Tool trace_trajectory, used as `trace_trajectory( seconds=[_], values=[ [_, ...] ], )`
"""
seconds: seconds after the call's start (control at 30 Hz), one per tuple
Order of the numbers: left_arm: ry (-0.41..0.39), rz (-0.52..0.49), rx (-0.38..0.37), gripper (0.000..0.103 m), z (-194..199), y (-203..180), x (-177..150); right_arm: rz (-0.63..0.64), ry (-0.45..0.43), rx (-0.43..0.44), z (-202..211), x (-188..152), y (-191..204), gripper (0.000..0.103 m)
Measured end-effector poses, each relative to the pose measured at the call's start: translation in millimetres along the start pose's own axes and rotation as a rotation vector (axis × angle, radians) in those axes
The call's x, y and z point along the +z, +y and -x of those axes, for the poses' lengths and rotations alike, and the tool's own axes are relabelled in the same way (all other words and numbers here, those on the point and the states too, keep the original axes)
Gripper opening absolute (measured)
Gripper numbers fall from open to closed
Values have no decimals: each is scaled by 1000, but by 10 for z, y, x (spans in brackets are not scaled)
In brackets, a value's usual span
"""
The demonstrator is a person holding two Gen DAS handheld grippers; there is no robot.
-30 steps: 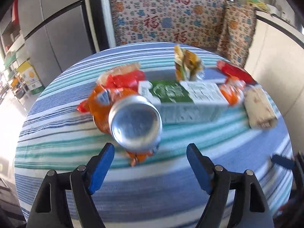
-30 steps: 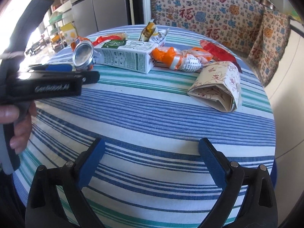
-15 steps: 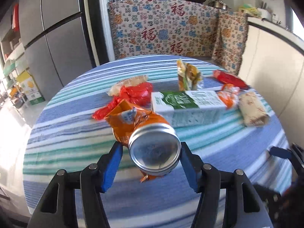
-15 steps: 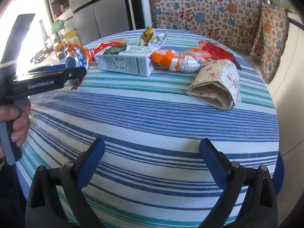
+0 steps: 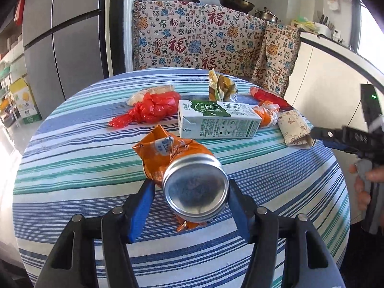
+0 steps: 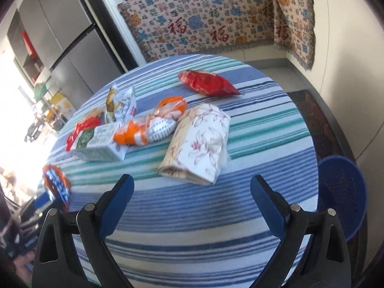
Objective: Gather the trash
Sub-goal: 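Hold the silver can in the left gripper while the right gripper grasps the white paper cup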
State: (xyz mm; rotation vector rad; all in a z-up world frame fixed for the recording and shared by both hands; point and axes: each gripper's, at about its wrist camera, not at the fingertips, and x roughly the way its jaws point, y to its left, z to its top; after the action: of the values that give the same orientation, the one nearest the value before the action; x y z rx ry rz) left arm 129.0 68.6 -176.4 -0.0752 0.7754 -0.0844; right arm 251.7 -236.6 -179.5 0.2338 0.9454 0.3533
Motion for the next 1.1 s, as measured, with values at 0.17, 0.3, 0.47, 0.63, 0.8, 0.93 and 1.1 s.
trace_trajectory(
  seconds=[0.17, 0.3, 0.47, 0.63, 0.8, 0.93, 1.1],
  values=[
    [-3, 21, -15, 62, 29, 45, -39, -106, 66, 27, -259, 202, -127, 94],
    [-2, 14, -10, 62, 23, 22, -29, -56, 88, 11, -292, 164, -72, 55],
    [-7, 11, -20, 62, 45, -3, -38, 45, 37, -15, -26, 25, 67, 52],
    [-2, -18, -46, 62, 61, -119, -61, 144, 27, 34, 248, -313, 309, 51],
    [12, -36, -51, 62, 40, -198, -73, 160, 58, 32, 213, -519, 333, 59],
    [22, -30, -55, 62, 33, -196, -66, 136, 68, 43, 152, -465, 266, 72],
    [33, -6, -72, 62, 25, -152, -54, 102, 126, 69, 54, -353, 251, 77]
  ],
)
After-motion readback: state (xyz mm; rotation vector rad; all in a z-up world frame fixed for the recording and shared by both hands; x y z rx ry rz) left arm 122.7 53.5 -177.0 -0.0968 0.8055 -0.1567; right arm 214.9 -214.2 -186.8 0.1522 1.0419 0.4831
